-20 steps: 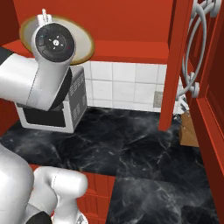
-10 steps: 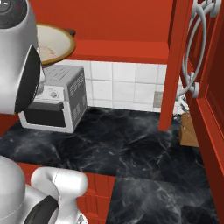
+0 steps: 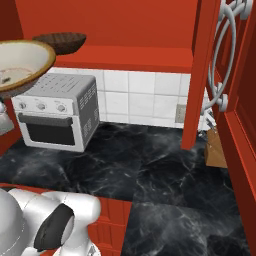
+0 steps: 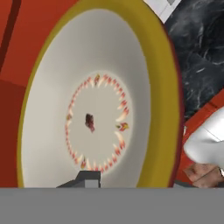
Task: Move the bowls from the cabinet to the plates on the dining table.
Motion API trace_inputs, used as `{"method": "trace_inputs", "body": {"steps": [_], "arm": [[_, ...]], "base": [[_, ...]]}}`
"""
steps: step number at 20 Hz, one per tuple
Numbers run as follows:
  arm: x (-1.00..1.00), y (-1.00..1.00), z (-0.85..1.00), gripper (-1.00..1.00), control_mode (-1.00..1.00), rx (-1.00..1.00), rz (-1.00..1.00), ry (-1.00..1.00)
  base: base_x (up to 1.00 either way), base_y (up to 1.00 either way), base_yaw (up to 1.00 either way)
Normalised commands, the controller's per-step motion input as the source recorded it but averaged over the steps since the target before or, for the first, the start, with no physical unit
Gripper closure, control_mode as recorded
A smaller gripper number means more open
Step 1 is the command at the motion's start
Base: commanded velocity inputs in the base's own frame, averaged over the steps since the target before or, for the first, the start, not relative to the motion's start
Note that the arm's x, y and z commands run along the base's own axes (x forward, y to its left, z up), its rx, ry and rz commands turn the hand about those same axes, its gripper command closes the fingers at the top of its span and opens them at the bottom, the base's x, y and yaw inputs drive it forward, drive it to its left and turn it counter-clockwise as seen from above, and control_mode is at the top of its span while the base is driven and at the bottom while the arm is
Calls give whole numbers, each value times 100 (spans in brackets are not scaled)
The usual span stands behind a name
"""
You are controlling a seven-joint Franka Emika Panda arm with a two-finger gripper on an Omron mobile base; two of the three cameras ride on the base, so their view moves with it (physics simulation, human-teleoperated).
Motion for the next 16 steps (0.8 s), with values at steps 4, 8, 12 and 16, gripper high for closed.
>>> {"method": "trace_inputs", "body": {"steps": [4, 8, 12, 16], "arm": [[-74, 26, -1, 100, -100, -12, 1, 0], [-68, 30, 0, 100, -100, -11, 0, 0], [-51, 20, 0, 100, 100, -8, 0, 0], [0, 0, 0, 100, 100, 0, 0, 0]], "base": [[0, 0, 0], [0, 0, 0], [-18, 6, 0], [-75, 12, -1]]}}
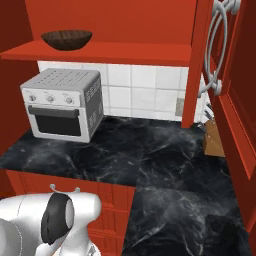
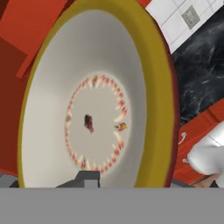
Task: Move the bowls from the cabinet to the plates on the dining table.
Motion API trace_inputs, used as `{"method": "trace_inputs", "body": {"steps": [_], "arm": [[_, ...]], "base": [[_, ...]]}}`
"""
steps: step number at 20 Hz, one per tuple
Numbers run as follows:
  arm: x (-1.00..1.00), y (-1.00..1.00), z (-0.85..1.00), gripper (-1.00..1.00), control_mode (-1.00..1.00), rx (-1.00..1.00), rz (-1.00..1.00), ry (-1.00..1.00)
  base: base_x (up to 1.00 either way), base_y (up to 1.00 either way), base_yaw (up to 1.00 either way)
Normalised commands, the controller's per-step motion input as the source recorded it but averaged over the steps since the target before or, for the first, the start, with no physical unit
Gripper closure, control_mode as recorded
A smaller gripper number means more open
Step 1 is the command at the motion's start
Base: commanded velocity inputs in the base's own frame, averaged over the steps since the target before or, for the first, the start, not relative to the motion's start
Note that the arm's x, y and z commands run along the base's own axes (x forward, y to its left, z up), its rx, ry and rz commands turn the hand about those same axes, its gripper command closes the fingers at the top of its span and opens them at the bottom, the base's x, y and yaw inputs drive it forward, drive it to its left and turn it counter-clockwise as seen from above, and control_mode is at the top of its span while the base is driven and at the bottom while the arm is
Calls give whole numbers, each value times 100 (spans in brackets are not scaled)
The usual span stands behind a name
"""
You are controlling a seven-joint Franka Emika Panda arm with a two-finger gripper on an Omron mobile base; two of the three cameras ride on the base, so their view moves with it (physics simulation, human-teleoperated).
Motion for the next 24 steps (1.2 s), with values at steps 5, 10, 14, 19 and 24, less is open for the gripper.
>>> {"method": "trace_inputs", "body": {"steps": [5, 10, 14, 19, 24], "arm": [[0, 0, 0, 100, 100, 0, 0, 0], [0, 0, 0, 100, 100, 0, 0, 0], [0, 0, 0, 100, 100, 0, 0, 0], [0, 0, 0, 100, 100, 0, 0, 0], [0, 0, 0, 100, 100, 0, 0, 0]], "base": [[-94, -5, -9], [-100, -9, -7], [-100, -9, -6], [-100, -10, -5], [-12, -3, -45]]}}
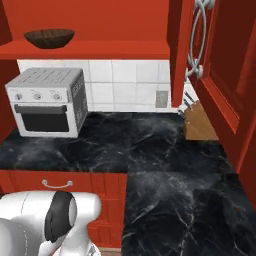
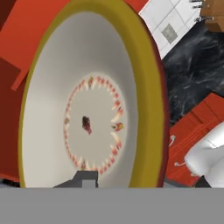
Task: Move the bowls from the cabinet to the plates on the dining table.
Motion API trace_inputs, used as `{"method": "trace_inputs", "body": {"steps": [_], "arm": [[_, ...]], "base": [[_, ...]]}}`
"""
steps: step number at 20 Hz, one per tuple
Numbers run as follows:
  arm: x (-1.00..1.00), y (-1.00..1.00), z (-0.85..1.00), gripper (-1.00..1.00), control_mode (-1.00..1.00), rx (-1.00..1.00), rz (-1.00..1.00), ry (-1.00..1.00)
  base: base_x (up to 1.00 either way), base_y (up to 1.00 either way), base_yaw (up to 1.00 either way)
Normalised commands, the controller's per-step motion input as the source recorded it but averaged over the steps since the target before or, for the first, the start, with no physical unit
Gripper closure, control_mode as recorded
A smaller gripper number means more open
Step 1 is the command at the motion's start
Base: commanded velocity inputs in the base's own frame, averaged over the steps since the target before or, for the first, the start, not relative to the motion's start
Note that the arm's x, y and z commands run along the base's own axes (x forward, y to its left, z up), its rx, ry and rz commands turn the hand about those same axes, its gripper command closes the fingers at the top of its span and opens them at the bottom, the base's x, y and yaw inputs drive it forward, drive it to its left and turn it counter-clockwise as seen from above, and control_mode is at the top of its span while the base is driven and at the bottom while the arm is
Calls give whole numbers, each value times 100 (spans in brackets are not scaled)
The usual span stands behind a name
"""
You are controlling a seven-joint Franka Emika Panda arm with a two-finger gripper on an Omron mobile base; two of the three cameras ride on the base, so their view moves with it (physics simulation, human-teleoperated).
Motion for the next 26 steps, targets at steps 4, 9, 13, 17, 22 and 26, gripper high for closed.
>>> {"method": "trace_inputs", "body": {"steps": [4, 9, 13, 17, 22, 26], "arm": [[0, 0, 0, 100, 100, 0, 0, 0], [0, 0, 0, 100, 100, 0, 0, 0], [0, 0, 0, 100, 100, 0, 0, 0], [0, 0, 0, 100, 100, 0, 0, 0], [0, 0, 0, 100, 100, 0, 0, 0], [0, 0, 0, 100, 100, 0, 0, 0]], "base": [[-68, 15, -34], [-100, 10, -9], [-100, 15, 0], [-100, 15, 0], [-100, 15, 0], [-100, 22, 0]]}}
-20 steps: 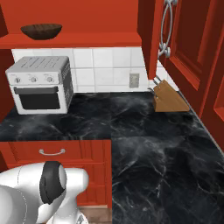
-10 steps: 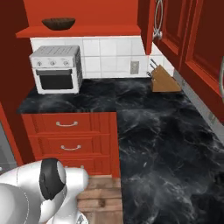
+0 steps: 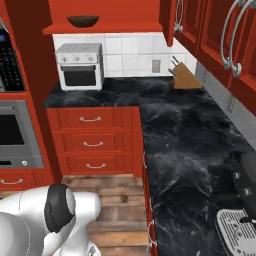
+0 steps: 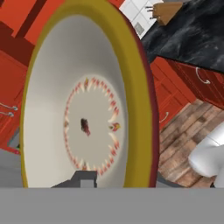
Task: Move the bowls from the cabinet to the plates on the dining table.
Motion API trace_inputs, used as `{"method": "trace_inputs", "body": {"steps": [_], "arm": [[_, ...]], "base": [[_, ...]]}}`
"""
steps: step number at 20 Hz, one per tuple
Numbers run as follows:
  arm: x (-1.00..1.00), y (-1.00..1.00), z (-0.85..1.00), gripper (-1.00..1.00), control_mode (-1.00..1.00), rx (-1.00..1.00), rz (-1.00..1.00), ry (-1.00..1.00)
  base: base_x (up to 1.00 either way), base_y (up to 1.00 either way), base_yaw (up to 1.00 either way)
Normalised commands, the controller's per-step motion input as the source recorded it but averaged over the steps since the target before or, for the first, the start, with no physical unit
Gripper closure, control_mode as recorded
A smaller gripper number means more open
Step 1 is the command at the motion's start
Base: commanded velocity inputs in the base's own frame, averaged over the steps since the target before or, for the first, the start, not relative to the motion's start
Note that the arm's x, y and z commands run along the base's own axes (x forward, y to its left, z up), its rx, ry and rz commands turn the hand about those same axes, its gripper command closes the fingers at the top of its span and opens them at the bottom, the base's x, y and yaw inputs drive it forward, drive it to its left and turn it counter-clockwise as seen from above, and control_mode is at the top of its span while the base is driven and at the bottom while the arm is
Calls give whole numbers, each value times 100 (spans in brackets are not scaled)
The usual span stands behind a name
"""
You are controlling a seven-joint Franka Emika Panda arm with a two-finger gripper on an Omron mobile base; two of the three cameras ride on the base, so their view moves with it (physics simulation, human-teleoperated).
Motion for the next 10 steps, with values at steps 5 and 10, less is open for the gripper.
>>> {"method": "trace_inputs", "body": {"steps": [5, 10], "arm": [[0, 0, 0, 100, 100, 0, 0, 0], [0, 0, 0, 100, 100, 0, 0, 0]], "base": [[-100, 62, 0], [-94, 100, -2]]}}
